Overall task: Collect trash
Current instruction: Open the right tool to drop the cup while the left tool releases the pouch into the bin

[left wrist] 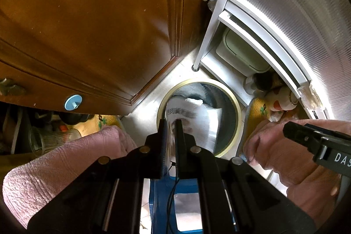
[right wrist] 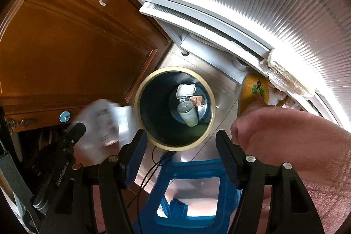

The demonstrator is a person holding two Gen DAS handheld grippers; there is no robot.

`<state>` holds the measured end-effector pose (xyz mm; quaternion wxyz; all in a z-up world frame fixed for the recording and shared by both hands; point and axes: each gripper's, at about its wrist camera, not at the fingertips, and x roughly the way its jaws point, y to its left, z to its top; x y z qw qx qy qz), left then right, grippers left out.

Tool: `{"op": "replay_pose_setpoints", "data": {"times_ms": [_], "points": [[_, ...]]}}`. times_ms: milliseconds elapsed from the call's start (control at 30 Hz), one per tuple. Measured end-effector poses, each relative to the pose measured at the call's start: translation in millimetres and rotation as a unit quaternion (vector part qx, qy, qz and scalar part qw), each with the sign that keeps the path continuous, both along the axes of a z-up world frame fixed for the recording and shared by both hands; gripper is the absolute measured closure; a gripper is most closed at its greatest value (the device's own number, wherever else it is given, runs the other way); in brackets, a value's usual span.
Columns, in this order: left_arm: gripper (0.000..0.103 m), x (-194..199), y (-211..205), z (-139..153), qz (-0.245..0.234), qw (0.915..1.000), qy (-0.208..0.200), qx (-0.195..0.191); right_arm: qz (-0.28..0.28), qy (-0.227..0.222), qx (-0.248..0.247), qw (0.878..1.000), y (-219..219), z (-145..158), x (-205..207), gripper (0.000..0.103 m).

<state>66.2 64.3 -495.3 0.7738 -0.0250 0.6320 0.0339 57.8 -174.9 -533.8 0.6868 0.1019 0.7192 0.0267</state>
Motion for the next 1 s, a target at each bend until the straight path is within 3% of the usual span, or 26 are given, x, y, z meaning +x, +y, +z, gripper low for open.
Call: {"op": "replay_pose_setpoints", "data": {"times_ms": [100,200,333,1000], "points": [[0.099,1.7,-4.7,0.1,-0.011,0.9999,-0.001,-0.003,-0.002,0.001,-0.003,1.0,-1.4,-0.2,0.1,0.037],[0.089,2.2,-9.6,-0.6,-0.021,0.9998,0.003,-0.001,-0.005,0.001,-0.004,1.0,-3.3,-0.4,0.4,0.037],[0.046,3.1,-10.7,-1.9,-0.021,0.9998,0.006,0.002,-0.006,0.002,-0.005,1.0,-4.0,-1.4,0.6,0.037],[0.019,1.3,-6.5,-0.5,-0.013,0.9999,0.001,0.003,0.004,0.0,-0.006,1.0,1.4,-0.2,-0.4,0.037]]}}
